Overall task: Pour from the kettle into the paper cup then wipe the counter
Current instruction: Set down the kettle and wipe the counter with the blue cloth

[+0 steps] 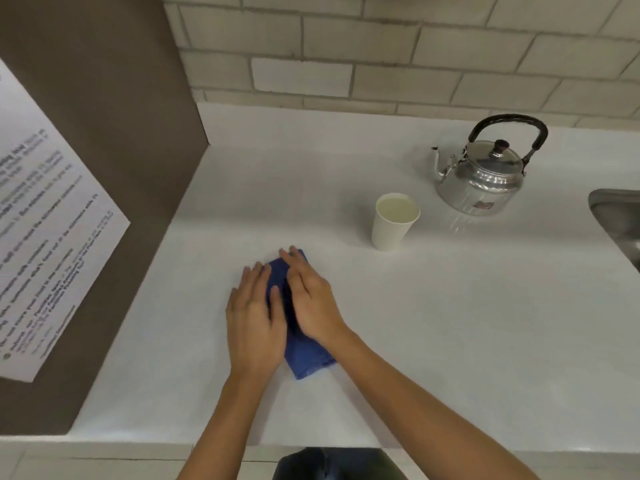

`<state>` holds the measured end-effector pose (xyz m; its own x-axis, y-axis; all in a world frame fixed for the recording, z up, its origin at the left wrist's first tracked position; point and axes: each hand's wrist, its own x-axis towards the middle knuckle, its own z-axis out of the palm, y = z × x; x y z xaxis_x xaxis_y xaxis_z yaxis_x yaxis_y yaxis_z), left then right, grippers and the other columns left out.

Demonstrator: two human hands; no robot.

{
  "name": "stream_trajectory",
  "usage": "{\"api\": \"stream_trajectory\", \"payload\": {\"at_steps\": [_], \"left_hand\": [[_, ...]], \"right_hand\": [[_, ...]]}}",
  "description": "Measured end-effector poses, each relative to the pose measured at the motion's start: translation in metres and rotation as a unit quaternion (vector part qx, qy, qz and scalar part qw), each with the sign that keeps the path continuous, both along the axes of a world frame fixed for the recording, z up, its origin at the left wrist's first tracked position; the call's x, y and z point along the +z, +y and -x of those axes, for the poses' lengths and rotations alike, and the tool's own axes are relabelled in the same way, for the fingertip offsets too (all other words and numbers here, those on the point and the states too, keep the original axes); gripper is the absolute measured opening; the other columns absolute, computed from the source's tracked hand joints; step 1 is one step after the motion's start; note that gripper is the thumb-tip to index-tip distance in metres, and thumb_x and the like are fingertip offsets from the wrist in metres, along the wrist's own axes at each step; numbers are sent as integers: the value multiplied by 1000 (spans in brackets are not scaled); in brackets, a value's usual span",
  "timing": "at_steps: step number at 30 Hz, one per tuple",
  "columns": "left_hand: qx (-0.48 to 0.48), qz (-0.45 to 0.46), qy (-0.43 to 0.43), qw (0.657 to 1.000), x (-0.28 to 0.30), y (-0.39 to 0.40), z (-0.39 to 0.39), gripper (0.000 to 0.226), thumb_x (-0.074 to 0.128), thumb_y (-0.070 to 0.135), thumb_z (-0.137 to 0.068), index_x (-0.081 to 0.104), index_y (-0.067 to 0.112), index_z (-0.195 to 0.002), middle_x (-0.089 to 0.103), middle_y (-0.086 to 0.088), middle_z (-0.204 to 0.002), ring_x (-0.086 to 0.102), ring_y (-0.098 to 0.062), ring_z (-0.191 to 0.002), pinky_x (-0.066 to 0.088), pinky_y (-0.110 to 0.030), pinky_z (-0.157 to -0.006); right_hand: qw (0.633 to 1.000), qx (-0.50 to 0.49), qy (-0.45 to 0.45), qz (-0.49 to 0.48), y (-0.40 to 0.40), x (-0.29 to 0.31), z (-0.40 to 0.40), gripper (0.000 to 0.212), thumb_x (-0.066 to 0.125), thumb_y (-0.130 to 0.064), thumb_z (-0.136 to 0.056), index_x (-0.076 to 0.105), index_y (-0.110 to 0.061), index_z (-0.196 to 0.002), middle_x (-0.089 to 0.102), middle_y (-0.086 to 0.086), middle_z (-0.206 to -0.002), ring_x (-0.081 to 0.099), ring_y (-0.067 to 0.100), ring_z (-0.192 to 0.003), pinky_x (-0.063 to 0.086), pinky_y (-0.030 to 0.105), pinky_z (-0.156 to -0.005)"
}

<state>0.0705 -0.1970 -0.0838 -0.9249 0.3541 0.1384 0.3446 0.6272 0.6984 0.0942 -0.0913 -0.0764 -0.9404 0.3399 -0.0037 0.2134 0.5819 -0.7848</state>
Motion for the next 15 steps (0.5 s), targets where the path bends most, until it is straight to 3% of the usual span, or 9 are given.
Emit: {"api": "stream_trajectory", "payload": {"at_steps": [3,5,8,12,15], "left_hand": [[16,148,-6,989,-12,45,-17,61,21,39,-101,7,11,-153,4,-7,-164,-4,-21,-151,1,-45,-123],[37,203,-4,978,-22,66,-21,68,15,47,-100,-6,8,-152,-7,-13,-163,-13,-28,-149,-4,-51,-121],[2,209,27,978,-31,84,6,67,15,46,-99,-1,7,-152,-1,-14,-163,-6,-30,-150,1,-55,-121],[-63,224,61,971,-28,87,94,61,23,42,-101,7,16,-154,8,-2,-164,4,-19,-150,5,-52,-121],[-37,243,19,969,-21,71,161,63,23,45,-101,5,15,-153,7,2,-164,3,-15,-150,2,-54,-120]], "right_hand": [[995,-86,-4,-51,35,1,-27,48,43,-9,-100,50,-13,-147,34,6,-163,28,18,-152,17,21,-119],[990,-76,-35,-110,55,-7,-47,48,45,-9,-101,47,-9,-149,32,8,-164,28,21,-153,14,21,-119],[986,-30,-50,-158,68,-17,-57,51,41,-6,-104,36,-11,-154,26,5,-166,20,17,-155,8,19,-123],[985,-31,-27,-167,70,-20,-58,50,39,-10,-105,36,-16,-155,27,0,-165,20,13,-154,3,15,-122],[983,-35,-28,-179,71,-24,-60,51,39,-12,-105,36,-19,-155,28,-2,-165,21,11,-154,4,17,-123]]}}
